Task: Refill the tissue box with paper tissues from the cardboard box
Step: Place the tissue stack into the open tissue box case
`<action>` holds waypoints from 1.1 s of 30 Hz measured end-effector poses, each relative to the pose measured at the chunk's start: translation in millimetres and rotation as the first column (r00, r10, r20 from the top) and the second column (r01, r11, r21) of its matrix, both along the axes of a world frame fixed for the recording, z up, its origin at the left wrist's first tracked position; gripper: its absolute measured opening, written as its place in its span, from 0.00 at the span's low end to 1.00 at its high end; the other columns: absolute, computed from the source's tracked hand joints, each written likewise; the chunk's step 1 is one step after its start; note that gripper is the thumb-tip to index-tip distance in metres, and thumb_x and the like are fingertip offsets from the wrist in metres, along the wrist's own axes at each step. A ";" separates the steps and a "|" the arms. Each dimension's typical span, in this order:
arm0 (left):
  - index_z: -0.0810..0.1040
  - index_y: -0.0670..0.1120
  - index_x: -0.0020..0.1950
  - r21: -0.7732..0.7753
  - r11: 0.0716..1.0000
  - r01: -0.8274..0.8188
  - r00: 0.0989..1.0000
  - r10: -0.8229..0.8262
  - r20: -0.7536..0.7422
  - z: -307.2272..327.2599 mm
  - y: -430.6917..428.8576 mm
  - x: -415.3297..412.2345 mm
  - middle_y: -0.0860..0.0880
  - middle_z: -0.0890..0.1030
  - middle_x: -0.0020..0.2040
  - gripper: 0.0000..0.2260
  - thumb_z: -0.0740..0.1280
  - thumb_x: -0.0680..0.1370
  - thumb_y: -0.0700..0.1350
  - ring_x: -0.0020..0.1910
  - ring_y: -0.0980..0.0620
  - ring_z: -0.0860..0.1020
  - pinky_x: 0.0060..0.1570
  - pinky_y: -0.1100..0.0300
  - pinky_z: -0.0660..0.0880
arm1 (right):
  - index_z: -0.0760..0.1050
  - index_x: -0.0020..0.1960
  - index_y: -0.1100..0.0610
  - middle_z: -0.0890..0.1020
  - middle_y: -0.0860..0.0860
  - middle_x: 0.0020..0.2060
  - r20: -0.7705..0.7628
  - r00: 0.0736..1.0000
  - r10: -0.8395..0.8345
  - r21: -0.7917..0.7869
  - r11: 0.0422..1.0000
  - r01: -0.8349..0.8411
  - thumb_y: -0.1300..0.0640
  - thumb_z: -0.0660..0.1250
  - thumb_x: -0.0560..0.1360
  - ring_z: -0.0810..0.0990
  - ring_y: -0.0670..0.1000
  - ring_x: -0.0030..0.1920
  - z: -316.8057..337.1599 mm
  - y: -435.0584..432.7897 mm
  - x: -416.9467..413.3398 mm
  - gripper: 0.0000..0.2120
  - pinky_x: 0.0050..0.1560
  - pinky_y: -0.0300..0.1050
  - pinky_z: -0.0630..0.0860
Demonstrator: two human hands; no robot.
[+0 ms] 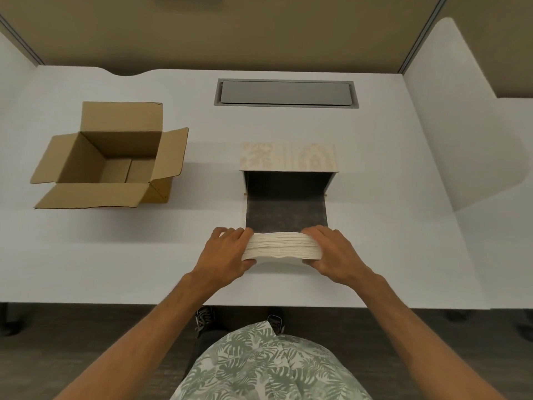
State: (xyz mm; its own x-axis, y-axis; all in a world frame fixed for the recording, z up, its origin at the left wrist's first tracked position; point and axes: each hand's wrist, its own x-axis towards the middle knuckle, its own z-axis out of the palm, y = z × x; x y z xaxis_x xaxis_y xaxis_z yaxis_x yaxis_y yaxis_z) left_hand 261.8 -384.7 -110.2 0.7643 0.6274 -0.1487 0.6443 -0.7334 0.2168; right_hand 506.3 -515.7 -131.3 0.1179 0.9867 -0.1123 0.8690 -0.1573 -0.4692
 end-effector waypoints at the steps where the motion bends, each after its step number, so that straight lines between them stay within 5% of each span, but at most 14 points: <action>1: 0.68 0.51 0.69 0.042 0.999 0.016 1.000 -0.016 0.010 1.5 -1.1 2.2 0.49 0.76 0.67 0.28 0.71 0.73 0.60 0.64 0.48 0.74 0.74 0.47 0.59 | 0.69 0.68 0.49 0.78 0.49 0.63 -0.001 1.000 0.001 0.004 1.000 -0.001 0.47 0.77 0.69 0.75 0.49 0.57 -0.5 0.1 0.3 0.32 0.54 0.37 0.66; 9: 0.51 0.48 0.81 0.048 0.981 0.189 0.982 -0.190 0.021 -1.0 -37.1 59.9 0.48 0.56 0.81 0.41 0.65 0.76 0.65 0.80 0.47 0.52 0.76 0.49 0.36 | 0.67 0.71 0.50 0.76 0.51 0.65 -0.017 1.000 -0.021 0.008 1.000 0.021 0.46 0.76 0.69 0.75 0.52 0.61 -5.9 -1.5 1.1 0.34 0.60 0.44 0.70; 13: 0.59 0.49 0.77 -0.024 0.988 0.150 0.989 -0.149 0.015 -3.7 -32.8 72.8 0.47 0.67 0.75 0.31 0.64 0.79 0.60 0.72 0.47 0.66 0.76 0.48 0.54 | 0.63 0.74 0.48 0.72 0.49 0.69 -0.174 0.976 -0.131 0.011 0.991 0.135 0.45 0.77 0.70 0.71 0.49 0.64 -8.0 -8.9 -1.7 0.38 0.63 0.41 0.69; 16: 0.63 0.50 0.73 -0.026 0.990 0.140 0.990 -0.139 0.026 -6.9 -33.1 74.3 0.48 0.72 0.70 0.25 0.64 0.80 0.57 0.66 0.48 0.71 0.70 0.50 0.62 | 0.58 0.76 0.42 0.66 0.40 0.71 -0.416 0.859 -0.300 -0.005 0.945 0.327 0.47 0.80 0.66 0.67 0.40 0.65 -10.9 -21.3 -6.9 0.45 0.63 0.31 0.64; 19: 0.63 0.50 0.72 -0.023 0.992 0.125 0.992 -0.125 0.013 -9.2 -34.5 75.6 0.48 0.72 0.69 0.24 0.64 0.80 0.57 0.65 0.48 0.71 0.69 0.50 0.63 | 0.53 0.77 0.39 0.61 0.37 0.73 -0.583 0.707 -0.402 -0.037 0.882 0.471 0.48 0.81 0.66 0.62 0.40 0.70 -20.0 -38.6 -17.9 0.49 0.69 0.38 0.62; 22: 0.63 0.51 0.73 -0.024 0.993 0.114 0.993 -0.114 0.004 -8.8 -34.7 76.0 0.49 0.72 0.70 0.25 0.64 0.80 0.58 0.66 0.48 0.71 0.70 0.50 0.63 | 0.49 0.77 0.38 0.57 0.36 0.75 -0.616 0.650 -0.446 -0.065 0.851 0.522 0.50 0.81 0.67 0.58 0.40 0.73 -25.3 -45.9 -31.8 0.52 0.72 0.42 0.59; 29: 0.61 0.49 0.74 0.036 0.988 0.149 0.988 -0.148 -0.038 -7.3 -37.4 76.2 0.48 0.70 0.72 0.25 0.61 0.81 0.58 0.67 0.48 0.70 0.71 0.49 0.63 | 0.49 0.79 0.45 0.66 0.46 0.75 -0.690 0.612 -0.387 -0.078 0.880 0.468 0.55 0.81 0.68 0.65 0.31 0.69 -23.5 -34.9 -53.1 0.52 0.66 0.25 0.63; 33: 0.60 0.49 0.75 0.051 0.985 0.164 0.985 -0.161 -0.053 -7.6 -37.4 75.9 0.47 0.69 0.72 0.25 0.59 0.82 0.58 0.68 0.47 0.70 0.71 0.49 0.63 | 0.50 0.78 0.43 0.65 0.44 0.75 -0.692 0.610 -0.385 -0.068 0.877 0.476 0.55 0.80 0.68 0.65 0.32 0.69 -23.7 -36.0 -53.4 0.51 0.65 0.24 0.62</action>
State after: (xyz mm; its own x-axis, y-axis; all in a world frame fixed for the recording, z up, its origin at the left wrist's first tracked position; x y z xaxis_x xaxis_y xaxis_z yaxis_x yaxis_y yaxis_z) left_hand 337.7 -422.1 -117.7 0.8495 0.5037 -0.1567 0.5242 -0.8393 0.1443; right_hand 453.0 -551.7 -155.0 0.4702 0.8521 -0.2296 0.1585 -0.3375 -0.9279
